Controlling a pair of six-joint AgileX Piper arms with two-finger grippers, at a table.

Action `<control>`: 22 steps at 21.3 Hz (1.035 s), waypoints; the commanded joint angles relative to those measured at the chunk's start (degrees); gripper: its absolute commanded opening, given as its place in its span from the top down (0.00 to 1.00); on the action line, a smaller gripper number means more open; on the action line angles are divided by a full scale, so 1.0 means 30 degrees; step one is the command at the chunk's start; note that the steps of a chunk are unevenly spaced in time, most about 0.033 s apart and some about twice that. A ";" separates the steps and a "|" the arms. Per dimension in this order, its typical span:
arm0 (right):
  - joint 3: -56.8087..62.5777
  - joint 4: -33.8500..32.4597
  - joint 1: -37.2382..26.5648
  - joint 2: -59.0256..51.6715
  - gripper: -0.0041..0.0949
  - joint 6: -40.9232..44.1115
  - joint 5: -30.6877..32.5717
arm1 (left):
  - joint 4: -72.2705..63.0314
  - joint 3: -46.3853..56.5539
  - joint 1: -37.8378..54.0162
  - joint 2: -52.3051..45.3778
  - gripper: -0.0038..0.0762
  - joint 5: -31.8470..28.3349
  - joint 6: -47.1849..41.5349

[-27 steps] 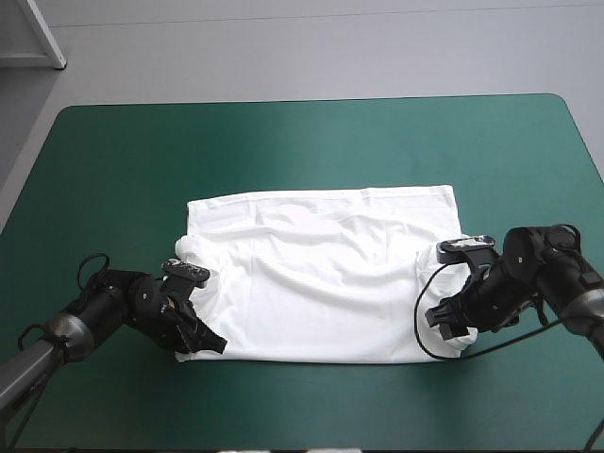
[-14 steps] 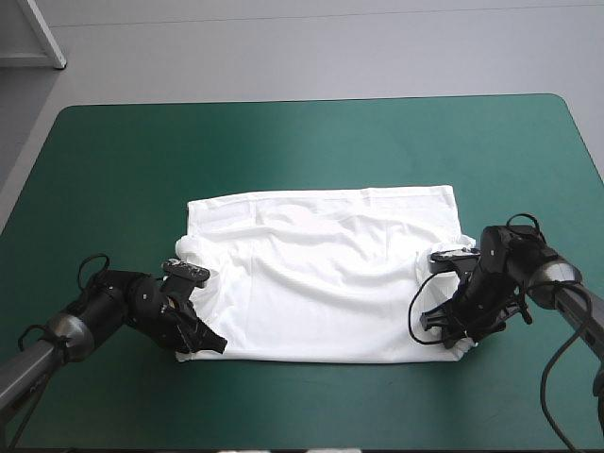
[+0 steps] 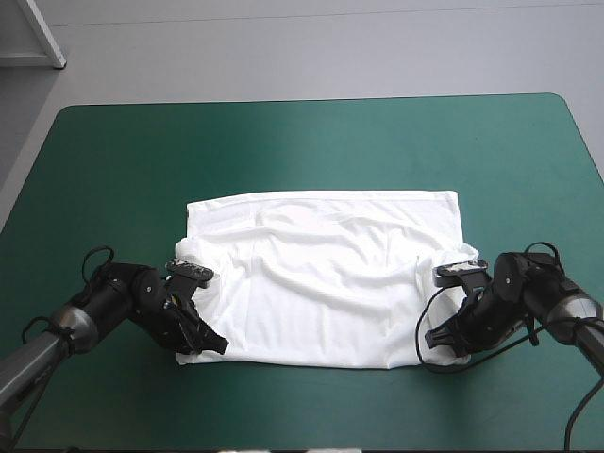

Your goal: Fold the cloth

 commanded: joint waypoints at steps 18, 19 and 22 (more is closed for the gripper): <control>-1.0819 -0.3753 0.0153 0.1331 0.98 0.1995 0.1178 | 0.2728 -1.1585 0.0321 0.2702 0.93 0.2984 -0.0792; -1.1195 -0.4406 0.0153 0.1651 0.98 0.2246 0.1189 | 0.2447 -1.2039 0.0629 0.3064 0.93 0.2984 -0.0792; -1.2878 -0.6122 0.0153 0.2904 0.98 0.2868 0.0996 | 0.0856 -1.4027 0.2045 0.4603 0.93 0.3118 -0.0184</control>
